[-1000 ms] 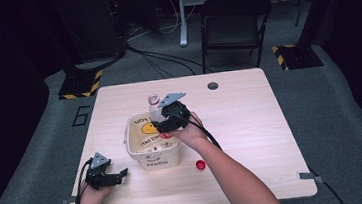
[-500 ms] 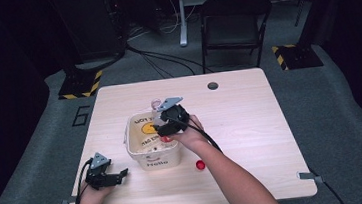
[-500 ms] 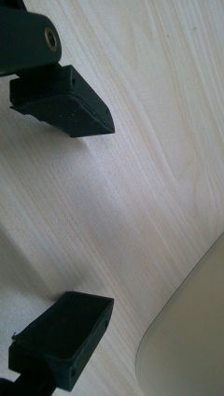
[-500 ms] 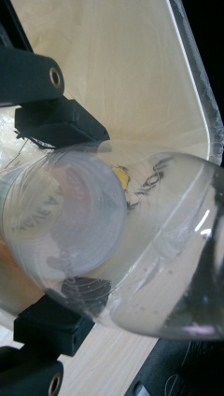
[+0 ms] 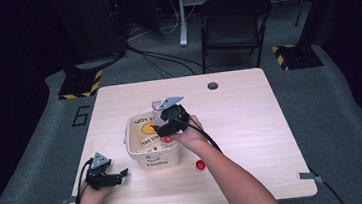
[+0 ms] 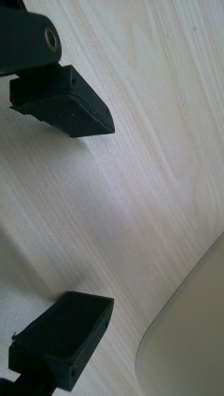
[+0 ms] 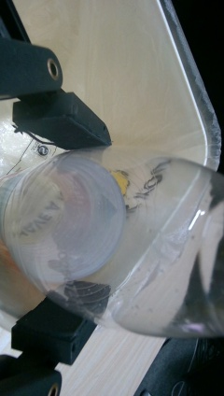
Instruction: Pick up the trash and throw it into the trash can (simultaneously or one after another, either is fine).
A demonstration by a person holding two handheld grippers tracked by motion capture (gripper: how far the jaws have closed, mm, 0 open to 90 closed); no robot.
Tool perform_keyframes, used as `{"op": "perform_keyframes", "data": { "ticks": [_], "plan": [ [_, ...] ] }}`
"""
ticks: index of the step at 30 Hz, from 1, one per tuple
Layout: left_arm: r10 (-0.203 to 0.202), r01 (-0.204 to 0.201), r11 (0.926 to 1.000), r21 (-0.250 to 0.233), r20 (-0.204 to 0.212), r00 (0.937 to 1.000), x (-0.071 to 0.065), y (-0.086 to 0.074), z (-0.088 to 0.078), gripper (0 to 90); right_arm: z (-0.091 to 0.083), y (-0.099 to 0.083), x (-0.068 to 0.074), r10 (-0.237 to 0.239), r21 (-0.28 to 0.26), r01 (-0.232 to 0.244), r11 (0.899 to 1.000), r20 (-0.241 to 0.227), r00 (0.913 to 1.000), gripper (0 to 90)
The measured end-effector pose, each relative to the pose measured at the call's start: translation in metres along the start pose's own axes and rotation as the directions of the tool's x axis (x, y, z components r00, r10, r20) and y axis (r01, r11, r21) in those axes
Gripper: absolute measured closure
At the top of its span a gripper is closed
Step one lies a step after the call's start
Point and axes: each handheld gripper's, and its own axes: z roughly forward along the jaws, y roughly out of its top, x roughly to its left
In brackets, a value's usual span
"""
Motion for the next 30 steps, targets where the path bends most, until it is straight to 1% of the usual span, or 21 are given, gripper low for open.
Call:
{"op": "perform_keyframes", "data": {
  "ticks": [4, 5, 7, 8, 12, 13, 16, 18, 19, 23, 24, 26, 28, 30],
  "plan": [
    [0.001, -0.001, 1.0000, 0.000, 0.000, 1.0000, 0.000, 0.000, 0.000, 14.0, -0.003, 0.001, -0.002, -0.002, -0.018, 0.002, 1.000, -0.002, 1.0000, 20.2],
    [0.001, -0.001, 1.0000, 0.000, 0.000, 1.0000, 0.000, 0.000, 0.000, 14.0, -0.004, 0.001, -0.002, 0.008, -0.019, -0.008, 1.000, -0.006, 1.0000, 19.6],
    [0.001, -0.001, 1.0000, 0.000, 0.000, 1.0000, 0.000, 0.000, 0.000, 14.0, -0.005, 0.001, -0.003, 0.007, -0.024, -0.008, 1.000, -0.011, 0.9999, 18.7],
    [0.001, -0.001, 1.0000, 0.000, 0.000, 1.0000, 0.000, 0.000, 0.000, 14.0, -0.006, 0.001, -0.003, 0.017, -0.024, -0.017, 1.000, -0.011, 0.9998, 18.3],
    [0.001, -0.001, 1.0000, -0.001, -0.001, 1.0000, 0.000, 0.000, 0.000, 14.0, -0.009, 0.002, -0.004, 0.005, -0.035, -0.006, 0.999, -0.012, 0.9999, 17.5],
    [0.001, -0.001, 1.0000, 0.000, -0.001, 1.0000, 0.000, 0.000, 0.000, 14.0, -0.011, 0.002, -0.004, 0.015, -0.036, -0.016, 0.999, -0.015, 0.9998, 17.3],
    [0.001, -0.001, 1.0000, -0.001, -0.001, 1.0000, 0.000, 0.000, 0.000, 14.0, -0.015, 0.002, -0.005, 0.014, -0.045, -0.015, 0.999, -0.015, 0.9998, 17.1],
    [0.003, -0.003, 1.0000, 0.003, -0.001, 1.0000, 0.000, 0.000, 0.000, 14.0, -0.018, 0.001, -0.006, 0.006, -0.053, -0.007, 0.999, -0.016, 0.9999, 17.0],
    [0.002, -0.002, 1.0000, 0.003, -0.001, 1.0000, 0.000, 0.000, 0.000, 14.0, -0.020, 0.001, -0.006, 0.012, -0.054, -0.013, 0.998, -0.015, 0.9998, 17.0],
    [0.003, -0.003, 1.0000, 0.004, 0.000, 1.0000, 0.000, 0.000, 0.000, 14.0, -0.030, -0.001, -0.006, 0.007, -0.064, -0.008, 0.998, -0.015, 0.9999, 17.0],
    [0.003, -0.003, 1.0000, 0.003, 0.000, 1.0000, 0.000, 0.000, 0.000, 14.0, -0.032, -0.002, -0.007, -0.003, -0.068, 0.002, 0.998, -0.013, 0.9999, 17.0],
    [0.003, -0.003, 1.0000, 0.003, 0.000, 1.0000, 0.000, 0.000, 0.000, 14.0, -0.037, -0.003, -0.008, -0.005, -0.076, 0.004, 0.997, -0.014, 0.9999, 17.0],
    [0.004, -0.004, 1.0000, 0.003, 0.000, 1.0000, 0.000, 0.000, 0.000, 14.0, -0.042, -0.004, -0.008, 0.002, -0.080, -0.003, 0.997, -0.018, 0.9998, 17.1],
    [0.001, -0.001, 1.0000, 0.004, -0.002, 1.0000, 0.000, 0.000, 0.000, 14.0, -0.046, -0.005, -0.009, -0.002, -0.082, 0.000, 0.997, -0.028, 0.9996, 17.1]
  ]
}}
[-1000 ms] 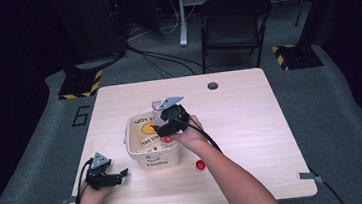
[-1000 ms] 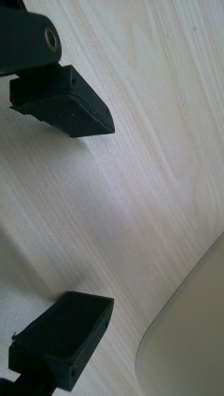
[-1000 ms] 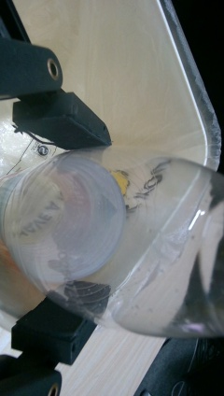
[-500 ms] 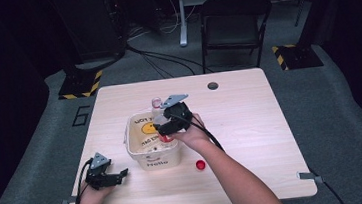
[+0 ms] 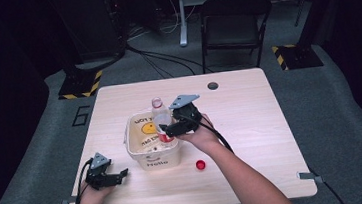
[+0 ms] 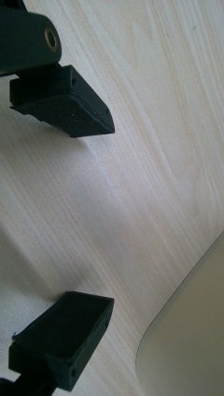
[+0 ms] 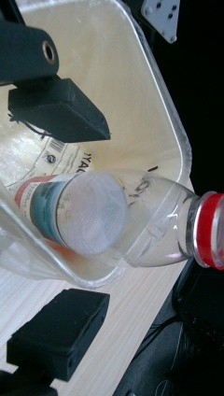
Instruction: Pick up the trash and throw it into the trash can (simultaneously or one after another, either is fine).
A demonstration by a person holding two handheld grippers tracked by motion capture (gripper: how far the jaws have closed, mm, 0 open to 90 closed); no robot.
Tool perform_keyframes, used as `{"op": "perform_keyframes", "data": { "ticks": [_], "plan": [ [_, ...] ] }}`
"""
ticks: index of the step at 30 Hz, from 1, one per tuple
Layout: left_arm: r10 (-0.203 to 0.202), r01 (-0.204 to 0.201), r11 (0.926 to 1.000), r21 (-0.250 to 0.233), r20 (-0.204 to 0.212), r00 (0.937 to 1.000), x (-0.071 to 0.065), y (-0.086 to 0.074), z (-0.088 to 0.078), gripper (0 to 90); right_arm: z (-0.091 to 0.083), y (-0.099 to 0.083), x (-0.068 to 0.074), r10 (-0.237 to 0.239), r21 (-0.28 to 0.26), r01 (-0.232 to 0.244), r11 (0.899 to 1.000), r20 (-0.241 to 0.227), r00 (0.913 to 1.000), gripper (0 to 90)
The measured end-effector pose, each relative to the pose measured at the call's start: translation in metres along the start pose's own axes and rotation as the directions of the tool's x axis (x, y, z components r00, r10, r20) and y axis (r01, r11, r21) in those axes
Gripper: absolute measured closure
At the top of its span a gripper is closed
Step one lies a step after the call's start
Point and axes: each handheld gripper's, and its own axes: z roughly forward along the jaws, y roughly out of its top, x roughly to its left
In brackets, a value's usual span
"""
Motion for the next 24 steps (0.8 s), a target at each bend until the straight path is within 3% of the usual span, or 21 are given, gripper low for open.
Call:
{"op": "perform_keyframes", "data": {
  "ticks": [24],
  "plan": [
    [-0.006, 0.006, 1.0000, 0.001, -0.004, 1.0000, -0.001, 0.000, 0.000, 14.0, -0.042, -0.009, -0.002, -0.013, -0.035, 0.012, 0.999, -0.017, 0.9998, 20.9]
  ]
}}
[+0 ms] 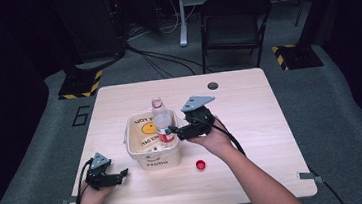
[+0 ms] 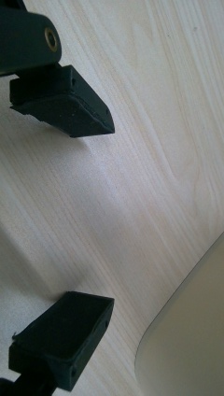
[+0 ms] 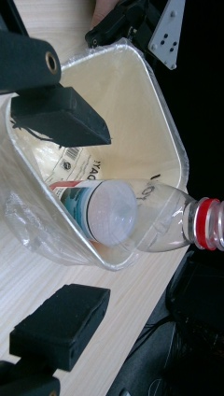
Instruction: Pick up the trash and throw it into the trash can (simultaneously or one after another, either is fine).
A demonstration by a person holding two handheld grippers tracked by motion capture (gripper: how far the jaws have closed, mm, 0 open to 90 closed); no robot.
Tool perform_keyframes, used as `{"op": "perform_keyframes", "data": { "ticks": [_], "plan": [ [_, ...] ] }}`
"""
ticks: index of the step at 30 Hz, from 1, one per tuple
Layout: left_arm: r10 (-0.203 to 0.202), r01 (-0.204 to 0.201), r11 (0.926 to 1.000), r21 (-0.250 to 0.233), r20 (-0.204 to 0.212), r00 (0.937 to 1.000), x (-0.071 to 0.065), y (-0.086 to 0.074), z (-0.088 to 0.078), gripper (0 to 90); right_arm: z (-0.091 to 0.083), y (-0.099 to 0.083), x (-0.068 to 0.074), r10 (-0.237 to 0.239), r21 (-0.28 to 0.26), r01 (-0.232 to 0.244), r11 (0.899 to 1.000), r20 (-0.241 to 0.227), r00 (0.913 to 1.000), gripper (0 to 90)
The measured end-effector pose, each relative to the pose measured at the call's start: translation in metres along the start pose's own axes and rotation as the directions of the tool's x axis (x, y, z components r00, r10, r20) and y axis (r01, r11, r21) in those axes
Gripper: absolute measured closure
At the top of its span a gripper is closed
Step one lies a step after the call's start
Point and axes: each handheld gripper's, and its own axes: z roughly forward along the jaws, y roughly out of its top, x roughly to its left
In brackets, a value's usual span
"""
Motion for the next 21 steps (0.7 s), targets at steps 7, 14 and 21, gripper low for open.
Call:
{"op": "perform_keyframes", "data": {
  "ticks": [7, 14, 21],
  "plan": [
    [-0.003, 0.003, 1.0000, -0.001, 0.000, 1.0000, 0.000, 0.000, 0.000, 14.0, -0.010, -0.005, 0.001, 0.001, -0.005, -0.001, 1.000, -0.001, 1.0000, 23.0],
    [-0.003, 0.003, 1.0000, -0.001, -0.001, 1.0000, 0.000, 0.000, 0.000, 14.0, -0.019, -0.018, -0.001, -0.001, 0.001, 0.001, 1.000, 0.012, 0.9999, 26.1],
    [-0.005, 0.005, 1.0000, 0.000, -0.003, 1.0000, -0.001, 0.000, 0.000, 14.0, -0.027, -0.037, -0.004, 0.018, 0.009, -0.018, 1.000, 0.036, 0.9992, 27.4]
  ]
}}
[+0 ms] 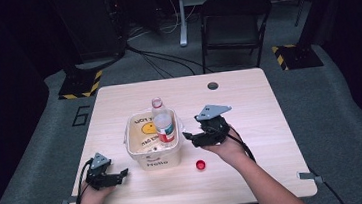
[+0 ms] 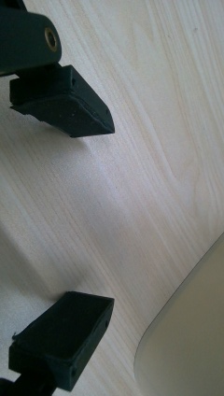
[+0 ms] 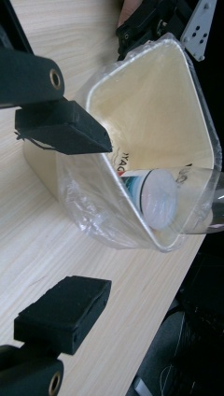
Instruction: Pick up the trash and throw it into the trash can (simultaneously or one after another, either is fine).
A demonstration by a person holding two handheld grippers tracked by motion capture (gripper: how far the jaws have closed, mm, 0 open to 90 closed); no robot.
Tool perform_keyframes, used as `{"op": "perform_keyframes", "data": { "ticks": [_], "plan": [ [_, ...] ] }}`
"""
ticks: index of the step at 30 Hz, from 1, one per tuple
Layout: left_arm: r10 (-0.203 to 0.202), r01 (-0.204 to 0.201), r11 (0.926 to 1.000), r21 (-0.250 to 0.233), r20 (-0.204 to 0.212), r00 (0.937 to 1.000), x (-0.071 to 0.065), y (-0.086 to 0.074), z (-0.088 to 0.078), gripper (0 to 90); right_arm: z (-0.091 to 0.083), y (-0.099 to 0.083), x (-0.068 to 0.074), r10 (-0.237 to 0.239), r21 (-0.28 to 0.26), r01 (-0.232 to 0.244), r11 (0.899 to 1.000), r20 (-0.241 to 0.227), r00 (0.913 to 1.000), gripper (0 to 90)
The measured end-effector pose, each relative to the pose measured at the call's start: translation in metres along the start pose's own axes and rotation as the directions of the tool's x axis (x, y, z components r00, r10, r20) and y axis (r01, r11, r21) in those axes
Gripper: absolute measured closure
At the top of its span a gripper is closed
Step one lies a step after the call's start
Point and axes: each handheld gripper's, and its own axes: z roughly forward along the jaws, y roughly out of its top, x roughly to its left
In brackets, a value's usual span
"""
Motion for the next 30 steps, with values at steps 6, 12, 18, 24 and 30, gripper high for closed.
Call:
{"op": "perform_keyframes", "data": {
  "ticks": [6, 12, 18, 24, 30],
  "plan": [
    [0.000, 0.000, 1.0000, 0.004, -0.001, 1.0000, 0.000, 0.000, 0.000, 14.0, -0.007, -0.013, -0.001, 0.011, -0.006, -0.011, 1.000, 0.006, 0.9999, 28.9],
    [-0.002, 0.002, 1.0000, 0.004, -0.003, 1.0000, 0.000, 0.000, 0.000, 14.0, -0.006, -0.026, 0.001, 0.016, 0.014, -0.017, 1.000, 0.006, 0.9998, 30.1],
    [-0.008, 0.008, 1.0000, 0.001, -0.003, 1.0000, -0.001, 0.000, 0.000, 14.0, -0.009, -0.035, 0.005, 0.020, 0.014, -0.020, 1.000, 0.005, 0.9998, 32.9],
    [-0.008, 0.008, 1.0000, 0.001, -0.003, 1.0000, -0.001, 0.000, 0.000, 14.0, -0.007, -0.049, 0.008, 0.035, 0.028, -0.035, 0.999, -0.001, 0.9994, 35.3],
    [-0.009, 0.009, 1.0000, 0.000, -0.003, 1.0000, -0.001, 0.000, 0.000, 14.0, -0.003, -0.064, 0.012, 0.050, 0.049, -0.050, 0.998, -0.013, 0.9986, 36.4]
  ]
}}
